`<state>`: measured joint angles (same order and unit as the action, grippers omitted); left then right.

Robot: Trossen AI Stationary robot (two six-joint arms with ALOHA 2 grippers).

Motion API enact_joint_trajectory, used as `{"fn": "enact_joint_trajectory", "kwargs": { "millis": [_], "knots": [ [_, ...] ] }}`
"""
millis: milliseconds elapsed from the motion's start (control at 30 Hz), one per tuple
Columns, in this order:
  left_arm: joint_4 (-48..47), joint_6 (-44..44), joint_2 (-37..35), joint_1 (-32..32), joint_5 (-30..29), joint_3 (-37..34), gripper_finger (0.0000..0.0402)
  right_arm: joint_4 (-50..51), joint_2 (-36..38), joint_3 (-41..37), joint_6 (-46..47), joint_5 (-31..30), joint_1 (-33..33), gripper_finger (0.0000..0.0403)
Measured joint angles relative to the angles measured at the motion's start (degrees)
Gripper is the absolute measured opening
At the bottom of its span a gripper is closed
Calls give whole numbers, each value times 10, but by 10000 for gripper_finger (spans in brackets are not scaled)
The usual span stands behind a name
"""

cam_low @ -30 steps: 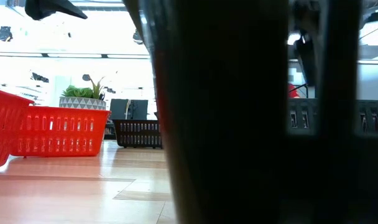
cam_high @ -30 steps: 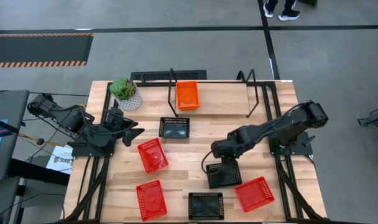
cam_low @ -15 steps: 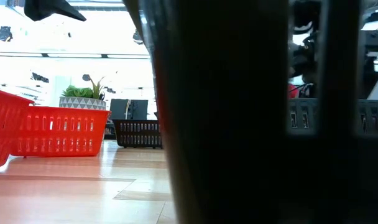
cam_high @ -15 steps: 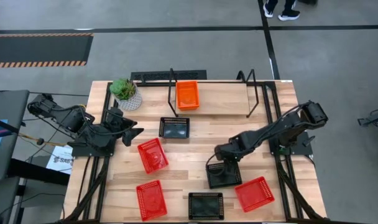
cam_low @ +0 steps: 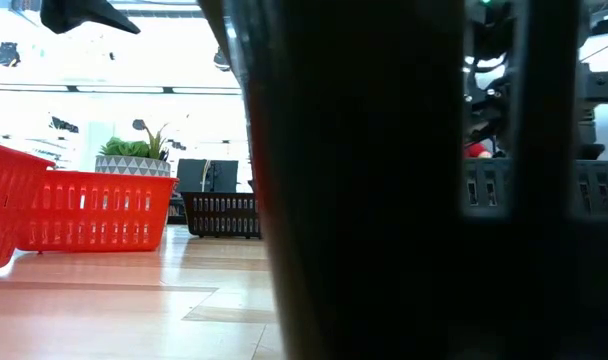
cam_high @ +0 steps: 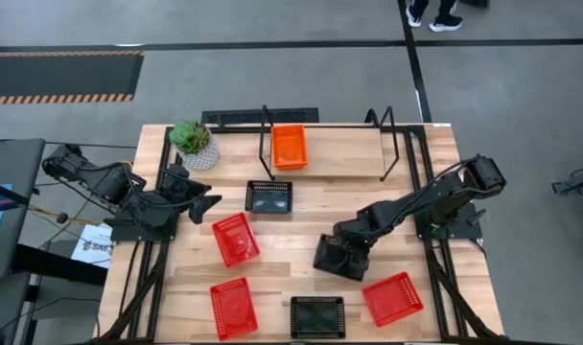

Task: Stack baskets on shelf by color
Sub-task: Put the middle black bin on the shelf

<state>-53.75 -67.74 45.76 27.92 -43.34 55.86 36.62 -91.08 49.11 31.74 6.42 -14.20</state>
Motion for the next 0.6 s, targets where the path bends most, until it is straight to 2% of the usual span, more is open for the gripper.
{"fn": "enact_joint_trajectory", "kwargs": {
  "millis": [167, 367, 600],
  "knots": [
    [-1, 1, 0, 0, -6, 0, 279, -5, 12, 29, 15, -5, 42, 8],
    [-10, 2, 0, 0, -11, 0, 279, -1, 78, 89, 18, -25, 122, 12],
    [-13, 1, 0, 0, -18, 0, 279, 10, 184, 151, 155, -159, 254, 6]
  ]
}}
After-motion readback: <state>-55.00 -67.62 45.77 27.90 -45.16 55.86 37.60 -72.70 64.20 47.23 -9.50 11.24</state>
